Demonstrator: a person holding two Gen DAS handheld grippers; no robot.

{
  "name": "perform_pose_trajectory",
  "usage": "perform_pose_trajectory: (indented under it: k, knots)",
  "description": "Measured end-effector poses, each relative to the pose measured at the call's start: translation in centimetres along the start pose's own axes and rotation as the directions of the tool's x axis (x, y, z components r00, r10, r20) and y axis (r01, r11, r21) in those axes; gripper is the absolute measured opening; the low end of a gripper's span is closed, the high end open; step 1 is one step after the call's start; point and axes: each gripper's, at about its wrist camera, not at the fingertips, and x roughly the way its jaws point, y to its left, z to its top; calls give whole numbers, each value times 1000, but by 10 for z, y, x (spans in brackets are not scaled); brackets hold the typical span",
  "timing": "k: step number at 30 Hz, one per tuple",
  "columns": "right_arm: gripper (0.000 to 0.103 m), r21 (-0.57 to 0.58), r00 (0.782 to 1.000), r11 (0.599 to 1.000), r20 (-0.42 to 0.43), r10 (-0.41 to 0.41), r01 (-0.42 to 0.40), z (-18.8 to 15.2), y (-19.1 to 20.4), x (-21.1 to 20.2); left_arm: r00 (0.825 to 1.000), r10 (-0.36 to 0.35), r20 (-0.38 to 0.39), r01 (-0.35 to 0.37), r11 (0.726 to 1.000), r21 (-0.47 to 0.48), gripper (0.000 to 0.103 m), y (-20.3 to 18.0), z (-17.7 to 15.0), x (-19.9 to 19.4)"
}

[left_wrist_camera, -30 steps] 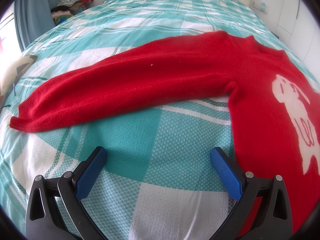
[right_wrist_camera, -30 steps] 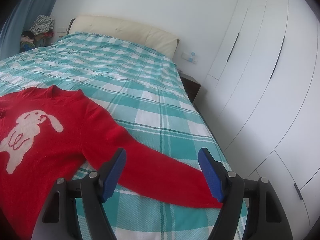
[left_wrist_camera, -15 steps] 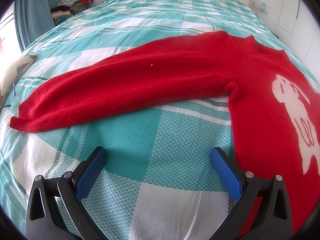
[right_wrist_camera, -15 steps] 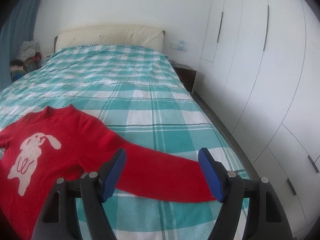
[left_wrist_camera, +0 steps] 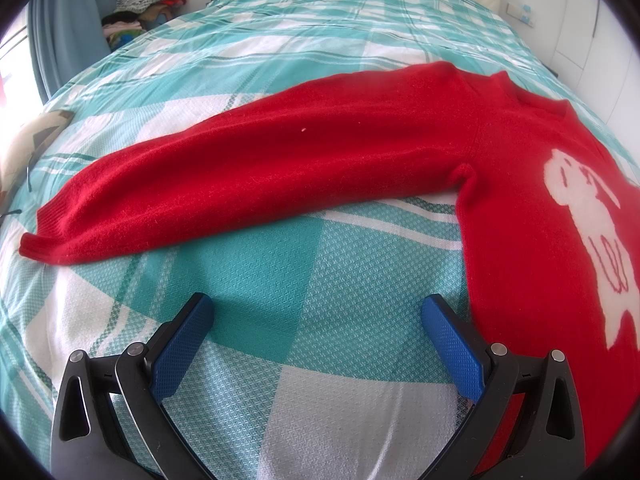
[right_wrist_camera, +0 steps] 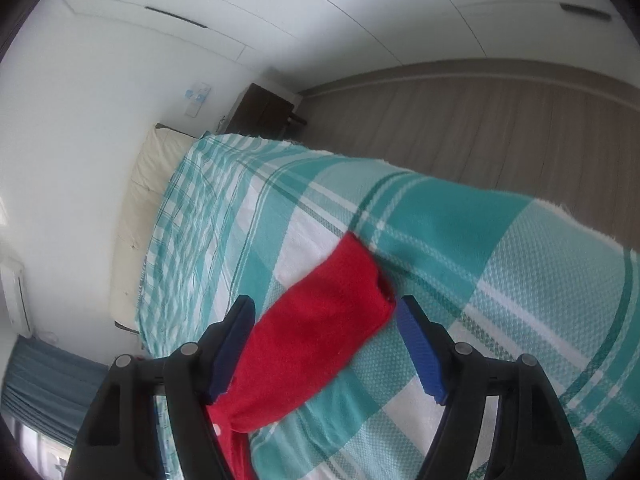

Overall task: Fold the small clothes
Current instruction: 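Grasp the sweater edge with the right gripper and lift it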

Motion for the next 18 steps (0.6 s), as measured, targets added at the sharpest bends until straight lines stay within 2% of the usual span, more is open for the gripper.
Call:
perform_pose_trajectory:
  k: [4,7,12,15,18]
  knots:
    - [68,33,999,999,-32,5,-4,-4,-5,14,1000,-1,0,1,1000,0,103,0,0,0]
    - [66,4,999,1000,-23,-23,23,0,-1,24,1000,0,0,0,1000,1,103,0,0,0]
    - [54,-17,999,999,-9,-35,35,6,-3,38,1000,-1,0,1,1000,0,103,0,-1,0]
    - [53,-47,999,998,-17,-46,45,7,0,46,1000,-1,0,1,1000,0,103,0,0,0]
    - [50,-111,995,990,-22,-95,92,6,8,54,1000,-1,2,1,1000,-1,103,0,-1,0]
